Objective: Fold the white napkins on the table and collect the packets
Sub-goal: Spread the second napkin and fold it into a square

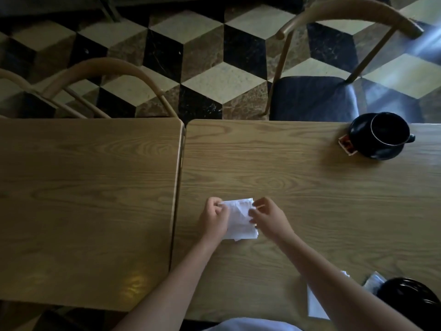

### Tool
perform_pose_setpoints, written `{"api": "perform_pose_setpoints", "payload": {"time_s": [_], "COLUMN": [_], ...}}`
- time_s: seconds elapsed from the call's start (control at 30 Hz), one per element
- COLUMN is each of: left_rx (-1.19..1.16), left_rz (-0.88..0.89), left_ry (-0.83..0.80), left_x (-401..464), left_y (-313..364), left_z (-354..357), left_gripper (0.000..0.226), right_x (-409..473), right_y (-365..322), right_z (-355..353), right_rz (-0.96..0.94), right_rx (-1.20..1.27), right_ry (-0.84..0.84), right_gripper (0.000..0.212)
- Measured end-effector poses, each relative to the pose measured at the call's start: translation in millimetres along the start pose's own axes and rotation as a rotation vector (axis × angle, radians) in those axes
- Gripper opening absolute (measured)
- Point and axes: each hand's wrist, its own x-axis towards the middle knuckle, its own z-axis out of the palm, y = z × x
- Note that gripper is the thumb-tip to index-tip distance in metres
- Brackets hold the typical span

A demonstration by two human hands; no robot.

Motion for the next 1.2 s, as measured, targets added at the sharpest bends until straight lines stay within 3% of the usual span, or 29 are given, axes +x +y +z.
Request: {"api": "perform_pose_setpoints", "payload": {"time_s": [0.1, 0.17, 0.33, 0.5, 0.63, 0.7, 0.8, 0.87, 0.93, 1.07, 1.2], "left_rx": [0.382, 0.545, 0.614, 0.637, 0.542, 0.397, 0.137, 0.054, -0.002, -0.170, -0.379], "left_rz": [0.374, 0.478, 0.331, 0.170, 0.058, -0.040, -0.276, -0.284, -0.235, -0.107, 0.051], "left_ry": [-0.039, -0.142, -0.384, -0.359, -0.084, 0.048, -0.026, -0.058, -0.085, -0.143, -0.393], "left_x": [-23.7, -33.3, -31.5, -20.9, -16.9, -14.1, -12.6, -12.8, -19.8, -41.8, -72.6], "left_y": [-19.9, -30.7, -36.4, -24.8, -20.8, -21.5, -16.6, -7.2, 9.9, 56.0, 103.7], "left_z": [-5.4, -7.4, -5.3, 3.1, 8.3, 6.3, 6.7, 5.4, 0.1, -12.2, -22.6], "left_gripper": [0.015, 0.015, 0.026, 0.022, 0.015, 0.023, 0.059, 0.043, 0.029, 0.050, 0.050], "right_x": [-30.9, -41.0, -31.8, -19.0, -16.0, -13.7, -8.8, -6.4, -10.4, -41.0, -90.8], "right_y": [11.5, 14.8, 20.5, 24.8, 33.0, 35.8, 27.6, 16.8, 7.0, -19.4, -51.9], "right_z": [17.3, 30.6, 42.7, 39.5, 24.8, 15.3, 8.7, 5.8, -0.4, -27.9, -71.6], "right_rz": [-0.179, -0.295, -0.240, -0.082, -0.062, -0.033, 0.051, 0.116, 0.158, 0.036, -0.122], "right_rx": [-0.346, -0.528, -0.660, -0.738, -0.612, -0.473, -0.335, -0.218, -0.102, 0.073, 0.264], "right_ry": [-0.116, -0.217, -0.262, -0.182, 0.033, 0.127, 0.037, -0.022, -0.074, -0.131, -0.071], "right_gripper": [0.020, 0.024, 0.026, 0.030, 0.026, 0.027, 0.029, 0.034, 0.029, 0.004, 0.014]}}
